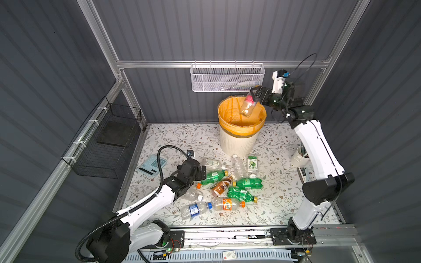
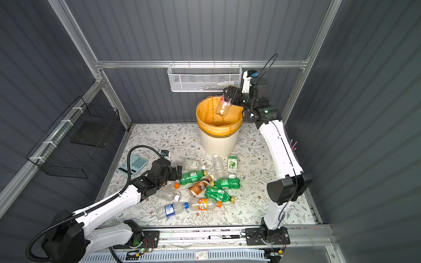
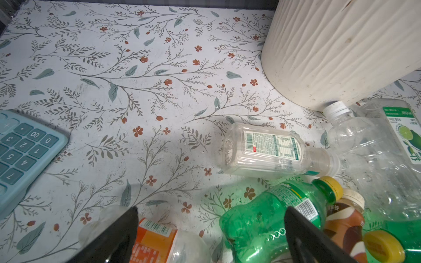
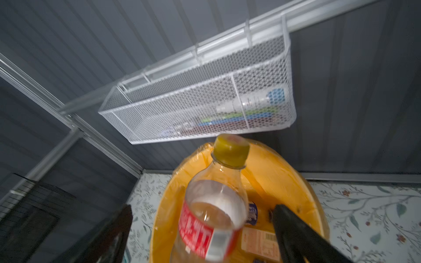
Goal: Throw the plastic bottles in the bin
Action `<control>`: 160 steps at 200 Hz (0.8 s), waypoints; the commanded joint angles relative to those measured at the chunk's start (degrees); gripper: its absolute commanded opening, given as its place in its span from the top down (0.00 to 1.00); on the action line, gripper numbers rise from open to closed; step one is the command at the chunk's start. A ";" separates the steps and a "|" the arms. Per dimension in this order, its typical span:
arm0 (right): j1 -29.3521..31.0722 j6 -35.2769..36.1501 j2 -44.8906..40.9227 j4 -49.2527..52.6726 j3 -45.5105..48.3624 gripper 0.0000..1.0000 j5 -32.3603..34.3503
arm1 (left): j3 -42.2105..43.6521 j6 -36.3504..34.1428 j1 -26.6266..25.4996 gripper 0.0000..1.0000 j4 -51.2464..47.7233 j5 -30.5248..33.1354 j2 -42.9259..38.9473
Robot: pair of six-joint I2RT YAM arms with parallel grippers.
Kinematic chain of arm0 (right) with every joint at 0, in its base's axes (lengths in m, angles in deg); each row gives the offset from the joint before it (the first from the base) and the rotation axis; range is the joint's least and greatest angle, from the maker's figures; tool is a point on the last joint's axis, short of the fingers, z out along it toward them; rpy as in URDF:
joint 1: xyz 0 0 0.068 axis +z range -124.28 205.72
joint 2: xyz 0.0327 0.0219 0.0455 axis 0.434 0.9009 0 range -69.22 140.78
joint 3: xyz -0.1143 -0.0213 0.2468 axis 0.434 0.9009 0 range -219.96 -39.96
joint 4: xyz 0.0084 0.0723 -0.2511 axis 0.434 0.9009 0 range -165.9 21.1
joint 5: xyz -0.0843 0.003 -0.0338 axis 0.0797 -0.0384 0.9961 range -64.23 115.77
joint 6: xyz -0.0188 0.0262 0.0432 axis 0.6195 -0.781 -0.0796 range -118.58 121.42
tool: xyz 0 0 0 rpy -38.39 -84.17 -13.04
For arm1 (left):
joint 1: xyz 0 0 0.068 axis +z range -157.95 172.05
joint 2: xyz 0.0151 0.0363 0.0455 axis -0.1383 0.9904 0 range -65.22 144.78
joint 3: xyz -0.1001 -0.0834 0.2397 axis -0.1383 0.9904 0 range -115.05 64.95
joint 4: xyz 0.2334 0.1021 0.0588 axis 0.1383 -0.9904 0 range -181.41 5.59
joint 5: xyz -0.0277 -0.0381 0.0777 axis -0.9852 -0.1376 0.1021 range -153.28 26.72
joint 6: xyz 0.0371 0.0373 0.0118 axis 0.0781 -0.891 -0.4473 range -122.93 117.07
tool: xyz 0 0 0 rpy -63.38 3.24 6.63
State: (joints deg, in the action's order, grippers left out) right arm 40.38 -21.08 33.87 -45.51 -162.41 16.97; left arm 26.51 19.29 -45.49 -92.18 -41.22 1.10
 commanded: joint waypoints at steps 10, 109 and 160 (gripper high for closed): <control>-0.42 1.60 -14.93 -7.36 16.36 0.01 6.02 | 0.06 1.63 0.18 0.00 -1.10 2.28 -3.03; -2.61 0.04 -41.94 -18.47 61.56 0.01 10.22 | -1.12 0.21 0.26 0.00 -7.78 10.60 -6.04; -2.64 -4.03 -46.67 -19.66 77.45 0.01 8.04 | -2.85 1.11 0.30 0.00 -11.30 9.64 -4.36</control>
State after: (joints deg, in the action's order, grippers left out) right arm 37.82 -22.35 -10.30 -63.10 -89.54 26.35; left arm 25.70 19.61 -45.34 -100.68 -32.28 -3.70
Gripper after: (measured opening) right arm 0.991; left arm 0.998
